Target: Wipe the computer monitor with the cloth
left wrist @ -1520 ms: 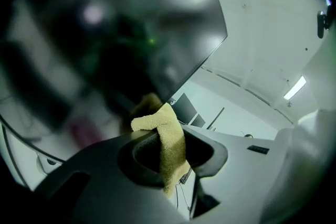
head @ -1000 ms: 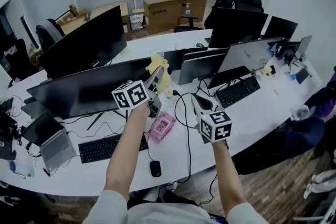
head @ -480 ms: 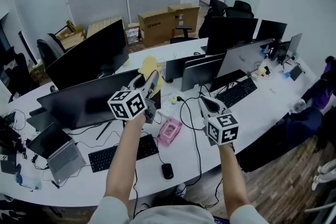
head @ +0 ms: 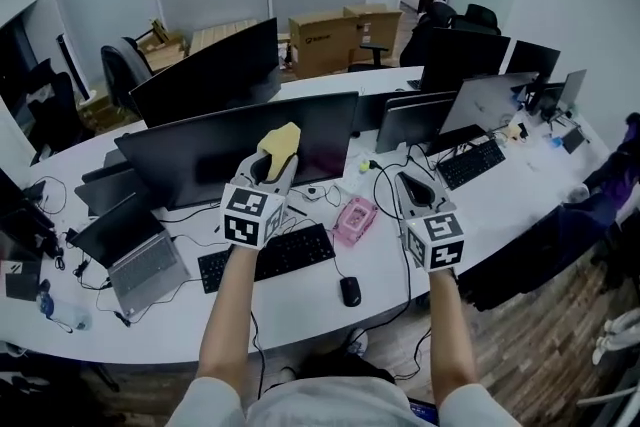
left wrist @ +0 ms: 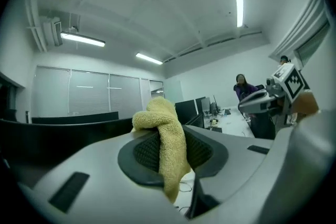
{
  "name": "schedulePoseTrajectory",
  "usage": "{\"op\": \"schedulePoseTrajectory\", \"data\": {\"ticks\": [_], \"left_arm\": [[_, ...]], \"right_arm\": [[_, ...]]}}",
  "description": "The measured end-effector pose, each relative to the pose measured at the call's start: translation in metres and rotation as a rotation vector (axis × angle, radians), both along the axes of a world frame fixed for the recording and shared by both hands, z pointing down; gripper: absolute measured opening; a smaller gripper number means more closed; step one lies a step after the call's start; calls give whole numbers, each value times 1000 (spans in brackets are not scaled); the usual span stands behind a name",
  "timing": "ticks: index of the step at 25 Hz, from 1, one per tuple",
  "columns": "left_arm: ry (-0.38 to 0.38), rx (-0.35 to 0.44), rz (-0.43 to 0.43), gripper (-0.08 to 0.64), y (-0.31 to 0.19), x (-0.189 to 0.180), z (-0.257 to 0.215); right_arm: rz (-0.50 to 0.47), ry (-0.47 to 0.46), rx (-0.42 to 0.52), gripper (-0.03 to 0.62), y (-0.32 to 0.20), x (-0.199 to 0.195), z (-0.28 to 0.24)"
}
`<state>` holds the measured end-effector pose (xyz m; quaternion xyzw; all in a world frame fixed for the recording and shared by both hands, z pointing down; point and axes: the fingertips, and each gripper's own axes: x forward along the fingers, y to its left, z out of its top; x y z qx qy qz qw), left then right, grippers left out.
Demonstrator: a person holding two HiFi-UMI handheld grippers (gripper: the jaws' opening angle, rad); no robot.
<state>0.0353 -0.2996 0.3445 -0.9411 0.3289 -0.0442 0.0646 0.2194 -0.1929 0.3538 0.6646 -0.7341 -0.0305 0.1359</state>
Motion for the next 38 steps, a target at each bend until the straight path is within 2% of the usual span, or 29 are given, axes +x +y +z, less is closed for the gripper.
{"op": "schedulePoseTrajectory", "data": {"ticks": [4,8,15,26,38], "left_arm": [[-32,28,-36,107,30,-53,10],[-46,56,-67,107,65,-103,11],[-82,120,-38,109,129,-154,4],[-55,162,3,109,187,-187,-5],[-60,164,24,109,191,-184,-5]], "right_arm": [[-47,33,33,23,23,-46,-5],[-73,57,27,23,50,-91,-3],[-91,73,19,23,98,-154,-1],[-85,124,35,23,146,-197,-10],[-79,156,27,23,145,-201,-10]]}}
